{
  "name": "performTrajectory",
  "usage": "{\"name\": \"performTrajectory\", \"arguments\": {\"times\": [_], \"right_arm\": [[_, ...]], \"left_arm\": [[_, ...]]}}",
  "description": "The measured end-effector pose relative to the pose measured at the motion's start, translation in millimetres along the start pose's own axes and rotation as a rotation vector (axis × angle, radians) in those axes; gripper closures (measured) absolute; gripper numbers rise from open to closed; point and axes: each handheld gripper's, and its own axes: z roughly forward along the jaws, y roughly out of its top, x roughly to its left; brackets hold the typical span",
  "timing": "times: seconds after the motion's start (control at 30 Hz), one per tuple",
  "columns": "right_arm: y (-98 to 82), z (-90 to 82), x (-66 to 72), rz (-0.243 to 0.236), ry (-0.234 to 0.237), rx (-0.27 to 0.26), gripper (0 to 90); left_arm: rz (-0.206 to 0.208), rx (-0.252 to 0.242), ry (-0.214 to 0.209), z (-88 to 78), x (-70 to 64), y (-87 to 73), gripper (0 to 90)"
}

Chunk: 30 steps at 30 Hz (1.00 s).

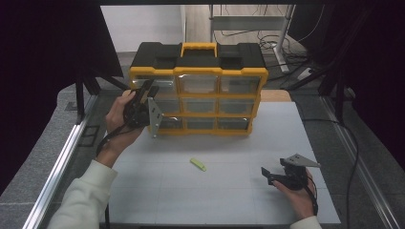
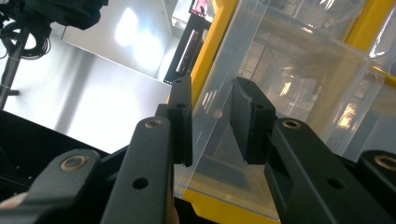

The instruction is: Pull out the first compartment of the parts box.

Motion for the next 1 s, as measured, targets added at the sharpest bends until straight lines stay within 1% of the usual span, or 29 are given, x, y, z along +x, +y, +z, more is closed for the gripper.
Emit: {"name": "performTrajectory", "arguments": {"times": [0.57, 1.0], "right_arm": [[0.0, 0.1, 0.1, -0.002, -0.002, 0.001, 13.3], [0.0, 0.2, 0.2, -0.001, -0.004, 0.001, 13.3]], "left_arm": [[0.003, -0.006, 0.004, -3.3, -1.5, -0.9, 69.9], [0.006, -0.01, 0.004, -8.9, -1.9, -1.2, 69.9]]}}
